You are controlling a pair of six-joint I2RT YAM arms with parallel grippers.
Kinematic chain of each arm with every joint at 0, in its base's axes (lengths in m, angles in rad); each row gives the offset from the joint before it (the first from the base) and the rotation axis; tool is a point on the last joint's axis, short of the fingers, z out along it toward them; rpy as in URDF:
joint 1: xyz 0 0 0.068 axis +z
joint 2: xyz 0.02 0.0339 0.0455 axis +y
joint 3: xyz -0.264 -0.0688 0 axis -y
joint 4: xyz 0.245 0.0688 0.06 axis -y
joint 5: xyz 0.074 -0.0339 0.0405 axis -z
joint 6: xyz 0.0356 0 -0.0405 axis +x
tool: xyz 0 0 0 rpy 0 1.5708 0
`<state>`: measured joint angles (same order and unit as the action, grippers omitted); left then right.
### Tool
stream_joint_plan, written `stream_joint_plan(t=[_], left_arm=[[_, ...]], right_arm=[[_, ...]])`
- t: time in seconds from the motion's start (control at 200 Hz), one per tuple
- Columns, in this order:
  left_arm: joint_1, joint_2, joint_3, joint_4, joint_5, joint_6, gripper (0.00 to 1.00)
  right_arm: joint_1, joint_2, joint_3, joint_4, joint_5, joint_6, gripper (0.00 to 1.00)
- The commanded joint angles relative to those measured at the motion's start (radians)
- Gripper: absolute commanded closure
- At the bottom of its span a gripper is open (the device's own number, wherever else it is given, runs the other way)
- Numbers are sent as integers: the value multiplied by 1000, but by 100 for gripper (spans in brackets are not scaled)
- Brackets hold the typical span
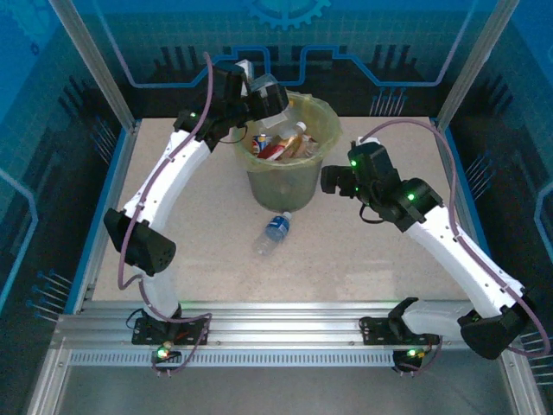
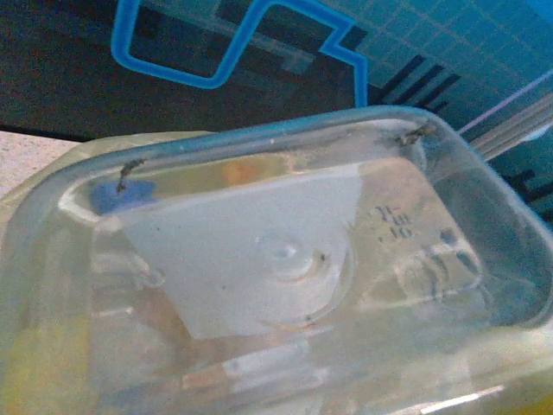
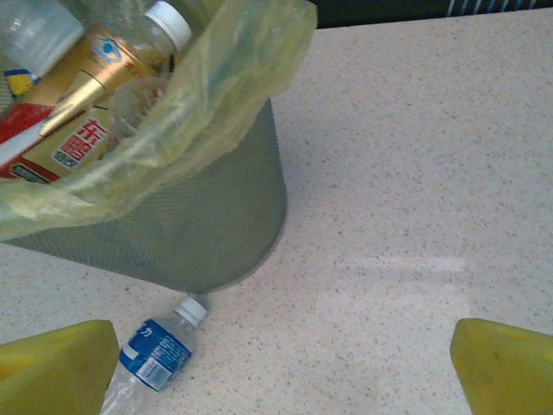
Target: Put the plastic bottles in the bin
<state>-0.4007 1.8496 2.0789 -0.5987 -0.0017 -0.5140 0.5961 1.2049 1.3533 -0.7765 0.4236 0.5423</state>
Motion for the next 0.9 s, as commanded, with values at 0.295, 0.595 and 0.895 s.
stream_joint_plan(t=[0.295, 0.595, 0.895], left_arm=[[66, -9, 96, -42, 308, -37, 4], [107, 19, 113, -58, 473, -51, 4], [114, 31, 116, -68, 550, -52, 3]], right_arm=[[-118, 118, 123, 388, -501, -396, 0], [-170, 397, 396, 412, -719, -508, 1], [-170, 603, 642, 324, -779, -515, 0]])
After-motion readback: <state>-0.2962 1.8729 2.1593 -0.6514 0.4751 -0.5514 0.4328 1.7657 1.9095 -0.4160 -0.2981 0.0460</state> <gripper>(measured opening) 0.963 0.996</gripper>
